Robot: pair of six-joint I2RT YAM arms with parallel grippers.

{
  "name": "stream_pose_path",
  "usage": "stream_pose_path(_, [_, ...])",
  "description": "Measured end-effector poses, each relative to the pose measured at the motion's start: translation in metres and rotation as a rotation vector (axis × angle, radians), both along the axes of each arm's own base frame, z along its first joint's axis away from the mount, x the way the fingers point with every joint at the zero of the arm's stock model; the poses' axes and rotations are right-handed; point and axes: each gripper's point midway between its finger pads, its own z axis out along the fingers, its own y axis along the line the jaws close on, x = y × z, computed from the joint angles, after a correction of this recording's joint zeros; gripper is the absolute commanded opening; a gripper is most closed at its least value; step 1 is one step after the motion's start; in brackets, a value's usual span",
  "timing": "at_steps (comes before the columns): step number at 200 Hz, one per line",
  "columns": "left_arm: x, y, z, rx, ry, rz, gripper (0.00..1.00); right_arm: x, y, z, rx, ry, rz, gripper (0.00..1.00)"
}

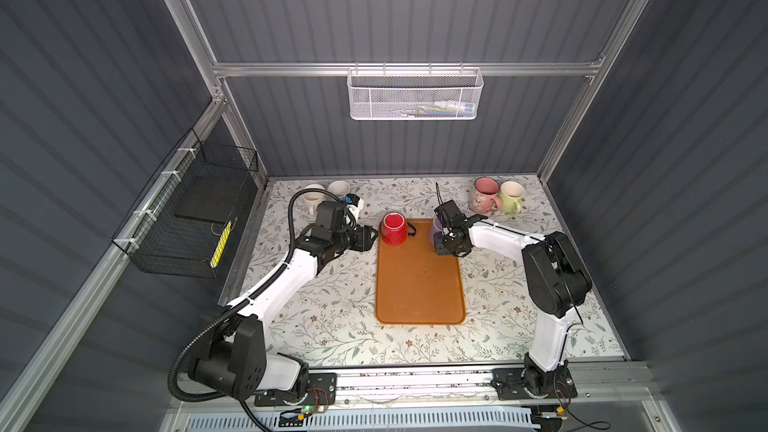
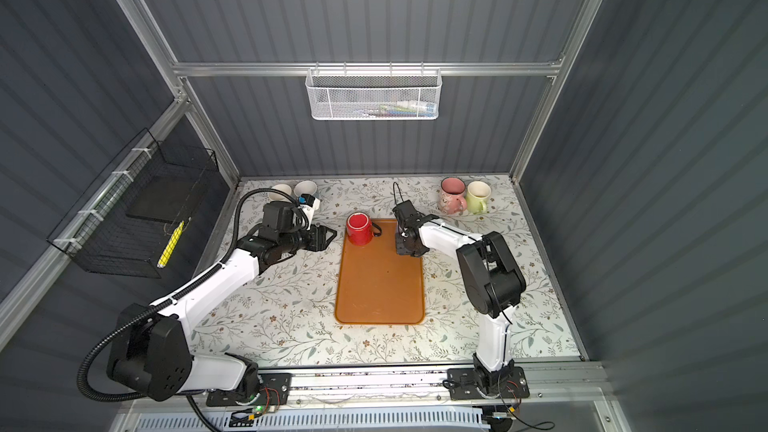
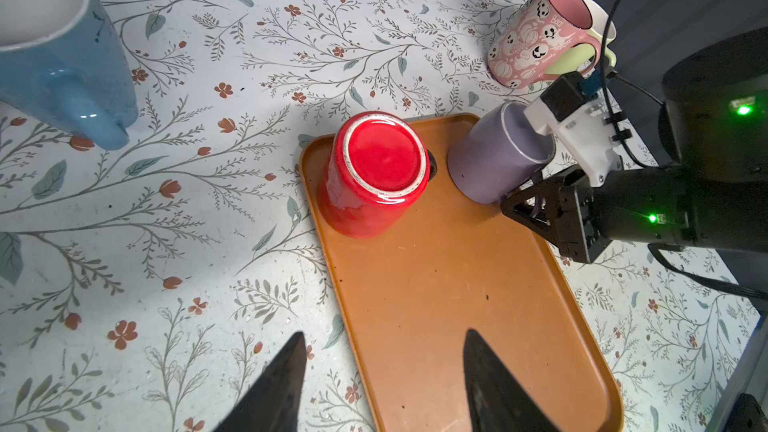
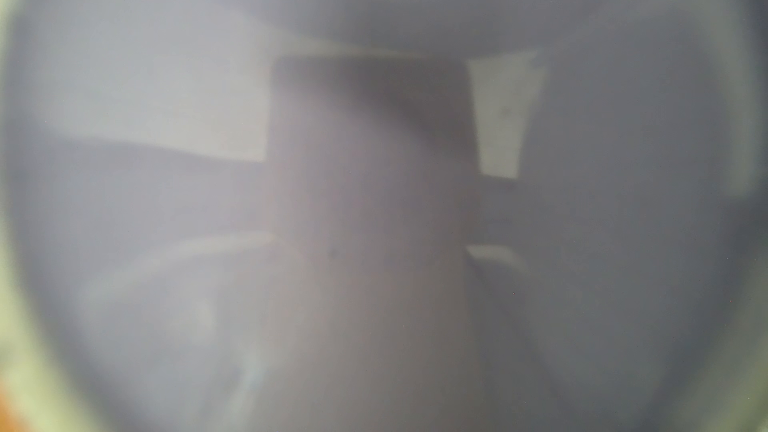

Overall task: Turn the mug right side up
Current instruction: 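Lift the purple mug with the right gripper and tilt it toward the left gripper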

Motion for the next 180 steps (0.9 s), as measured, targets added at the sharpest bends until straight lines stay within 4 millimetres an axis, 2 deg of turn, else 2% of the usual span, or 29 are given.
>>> stream_pose_path(111, [0.0,-0.003,0.002,-0.026,0.007,0.001,0.6,-0.006,-0.015,0.027,0.047,-0.024,-0.009,0.0])
stream_pose_path(180, [-0.006,-0.013,0.004,-0.076,0.018,-0.051,0.6,-0.007,-0.014,0.067,0.151,-0.102,0.002,0.0])
